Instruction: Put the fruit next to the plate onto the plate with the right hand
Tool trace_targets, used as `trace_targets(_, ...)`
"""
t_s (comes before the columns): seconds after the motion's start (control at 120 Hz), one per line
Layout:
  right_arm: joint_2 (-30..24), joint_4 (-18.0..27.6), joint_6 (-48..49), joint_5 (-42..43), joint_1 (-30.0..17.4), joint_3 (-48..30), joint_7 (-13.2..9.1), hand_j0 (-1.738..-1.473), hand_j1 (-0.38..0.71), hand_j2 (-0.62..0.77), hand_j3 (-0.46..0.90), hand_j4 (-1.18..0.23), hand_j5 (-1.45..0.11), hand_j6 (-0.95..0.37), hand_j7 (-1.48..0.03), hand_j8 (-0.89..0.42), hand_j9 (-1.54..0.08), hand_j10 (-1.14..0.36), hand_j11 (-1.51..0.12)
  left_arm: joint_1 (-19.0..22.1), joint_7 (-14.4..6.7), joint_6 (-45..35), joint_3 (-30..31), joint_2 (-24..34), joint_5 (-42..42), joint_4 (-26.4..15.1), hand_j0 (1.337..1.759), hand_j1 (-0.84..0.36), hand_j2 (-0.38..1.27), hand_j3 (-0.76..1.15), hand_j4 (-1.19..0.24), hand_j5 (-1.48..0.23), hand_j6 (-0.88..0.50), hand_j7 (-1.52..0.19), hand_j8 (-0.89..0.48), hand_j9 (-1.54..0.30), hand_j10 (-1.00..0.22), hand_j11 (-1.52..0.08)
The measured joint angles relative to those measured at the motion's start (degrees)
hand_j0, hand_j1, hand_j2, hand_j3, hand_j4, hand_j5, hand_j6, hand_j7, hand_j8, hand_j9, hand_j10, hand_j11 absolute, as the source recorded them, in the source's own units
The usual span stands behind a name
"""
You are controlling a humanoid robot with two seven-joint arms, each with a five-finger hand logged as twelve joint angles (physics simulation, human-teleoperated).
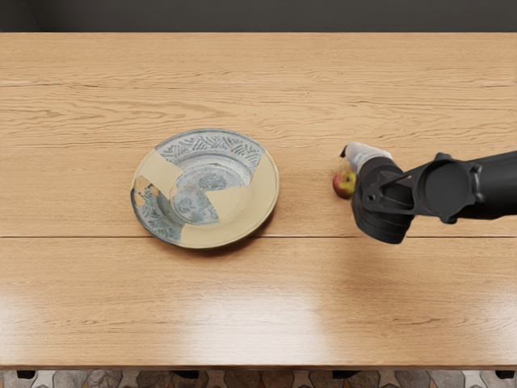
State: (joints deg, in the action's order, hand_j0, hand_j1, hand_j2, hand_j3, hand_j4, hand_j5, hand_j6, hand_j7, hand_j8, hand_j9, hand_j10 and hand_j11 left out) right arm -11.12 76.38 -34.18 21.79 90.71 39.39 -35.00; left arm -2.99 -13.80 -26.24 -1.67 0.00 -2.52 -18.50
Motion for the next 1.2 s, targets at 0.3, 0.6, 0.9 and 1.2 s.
trace_targets(0.3, 1.3, -3.5, 0.1, 0.0, -1.3, 0.1, 0.0, -1.658, 0.0, -0.06, 0.0, -0.29, -0.37, -0.29, -0.37, -0.29, -0.37, -0.29, -0.37, 0.0, 0.0, 0.0, 0.0, 0.0, 0.0, 0.0, 1.658, 0.35, 0.0, 0.0, 0.0, 0.0, 0.0, 0.0, 0.0, 0.0, 0.0, 0.0)
trace_targets(0.6, 3.9, -3.9, 0.0, 0.0, -1.4, 0.5, 0.0, -1.658, 0.06, -0.07, 0.0, -0.34, -0.45, -0.35, -0.45, -0.34, -0.45, -0.34, -0.45, 0.0, 0.0, 0.0, 0.0, 0.0, 0.0, 0.0, 1.658, 0.35, 0.0, 0.0, 0.0, 0.0, 0.0, 0.0, 0.0, 0.0, 0.0, 0.0)
trace_targets(0.9, 4.1, -4.0, 0.0, 0.0, -2.1, 0.5, 0.0, -1.658, 0.21, -0.09, 0.0, -0.47, -0.61, -0.47, -0.61, -0.47, -0.61, -0.47, -0.61, 0.0, 0.0, 0.0, 0.0, 0.0, 0.0, 0.0, 1.658, 0.35, 0.0, 0.0, 0.0, 0.0, 0.0, 0.0, 0.0, 0.0, 0.0, 0.0)
trace_targets(1.2, 4.1, -4.0, 0.0, 0.1, -2.6, -0.3, -0.1, -1.65, 0.27, -0.01, 0.0, -0.64, -0.81, -0.44, -0.82, -0.4, -0.83, -0.62, -0.82, 0.0, 0.0, 0.0, 0.0, 0.0, 0.0, 0.0, 1.658, 0.35, 0.0, 0.0, 0.0, 0.0, 0.0, 0.0, 0.0, 0.0, 0.0, 0.0)
